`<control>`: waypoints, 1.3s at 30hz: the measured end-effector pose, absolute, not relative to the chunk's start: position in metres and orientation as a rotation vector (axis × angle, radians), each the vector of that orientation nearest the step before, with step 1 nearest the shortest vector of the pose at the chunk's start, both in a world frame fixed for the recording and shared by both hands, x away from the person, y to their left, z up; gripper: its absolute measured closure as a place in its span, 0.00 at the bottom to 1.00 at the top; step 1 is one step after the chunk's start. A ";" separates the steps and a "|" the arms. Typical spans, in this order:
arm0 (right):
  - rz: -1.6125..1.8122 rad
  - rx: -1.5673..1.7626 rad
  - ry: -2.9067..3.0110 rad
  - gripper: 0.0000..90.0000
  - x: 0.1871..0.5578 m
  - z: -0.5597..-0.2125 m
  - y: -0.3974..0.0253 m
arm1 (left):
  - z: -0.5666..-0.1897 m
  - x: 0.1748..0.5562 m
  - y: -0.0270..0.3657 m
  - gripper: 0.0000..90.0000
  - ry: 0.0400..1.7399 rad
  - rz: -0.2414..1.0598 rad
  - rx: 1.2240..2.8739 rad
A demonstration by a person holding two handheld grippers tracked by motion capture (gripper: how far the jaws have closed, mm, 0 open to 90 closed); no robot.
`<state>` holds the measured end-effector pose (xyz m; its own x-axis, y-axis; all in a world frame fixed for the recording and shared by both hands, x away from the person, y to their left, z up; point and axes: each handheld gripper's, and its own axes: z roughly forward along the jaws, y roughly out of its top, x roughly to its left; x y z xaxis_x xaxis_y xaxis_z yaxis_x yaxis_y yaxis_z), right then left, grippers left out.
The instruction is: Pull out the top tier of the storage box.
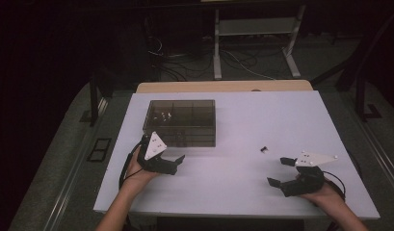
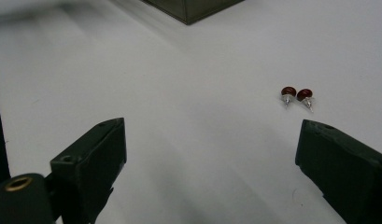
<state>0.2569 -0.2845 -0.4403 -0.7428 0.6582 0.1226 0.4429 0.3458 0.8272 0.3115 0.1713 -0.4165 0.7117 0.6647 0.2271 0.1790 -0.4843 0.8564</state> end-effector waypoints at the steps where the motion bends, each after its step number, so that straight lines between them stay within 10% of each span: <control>1: 1.350 0.992 2.377 0.09 0.257 -0.440 -0.284 | -0.417 0.311 0.171 0.00 0.639 0.696 2.027; 39: 1.345 0.971 2.387 0.09 0.255 -0.442 -0.282 | -0.421 0.302 0.159 0.00 0.503 0.941 2.134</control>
<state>0.2552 -0.2821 -0.4415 -0.7524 0.6488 0.1138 0.4335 0.3576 0.8271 0.3023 0.1595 -0.4209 0.6542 0.5966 0.4649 0.0553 -0.6508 0.7572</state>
